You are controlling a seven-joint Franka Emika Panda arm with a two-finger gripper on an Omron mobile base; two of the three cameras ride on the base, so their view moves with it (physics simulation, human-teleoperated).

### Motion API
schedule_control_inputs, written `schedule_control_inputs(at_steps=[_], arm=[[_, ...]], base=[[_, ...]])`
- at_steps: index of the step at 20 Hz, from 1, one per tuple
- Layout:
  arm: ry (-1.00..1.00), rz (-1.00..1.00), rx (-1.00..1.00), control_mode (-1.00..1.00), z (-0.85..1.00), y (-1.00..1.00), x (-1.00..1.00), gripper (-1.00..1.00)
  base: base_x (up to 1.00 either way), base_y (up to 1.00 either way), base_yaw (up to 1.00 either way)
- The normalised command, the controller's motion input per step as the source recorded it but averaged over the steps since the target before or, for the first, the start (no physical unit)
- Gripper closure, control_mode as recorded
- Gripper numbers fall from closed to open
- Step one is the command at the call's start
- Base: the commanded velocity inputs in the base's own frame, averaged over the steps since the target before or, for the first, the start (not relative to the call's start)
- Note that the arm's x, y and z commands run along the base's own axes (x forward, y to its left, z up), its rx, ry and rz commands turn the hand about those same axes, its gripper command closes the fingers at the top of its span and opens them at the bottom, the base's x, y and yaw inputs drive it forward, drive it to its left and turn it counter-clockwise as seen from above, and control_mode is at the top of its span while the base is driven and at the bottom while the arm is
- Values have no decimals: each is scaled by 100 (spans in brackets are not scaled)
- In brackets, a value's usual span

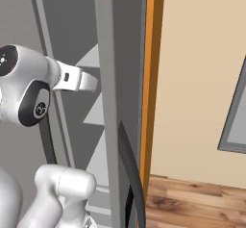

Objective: Take the sweet potato and onion out of the freezer and place them in the tupperware container on the counter. Then put the tupperware containing the vegetables back in the freezer.

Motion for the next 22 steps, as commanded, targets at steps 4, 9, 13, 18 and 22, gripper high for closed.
schedule_control_inputs(at_steps=[4, 9, 13, 18, 22], arm=[[-1, 0, 8, -100, 28, -9, 62, -100], [0, 0, 9, -100, 23, 0, 75, -100], [0, 0, 5, -100, 16, 0, 69, -100], [2, 0, 6, -100, 1, -11, 64, -100], [2, 0, 7, -100, 0, -19, 67, -100]], base=[[0, 0, 0], [0, 0, 0], [0, 0, 0], [0, 0, 0], [0, 0, 0]])
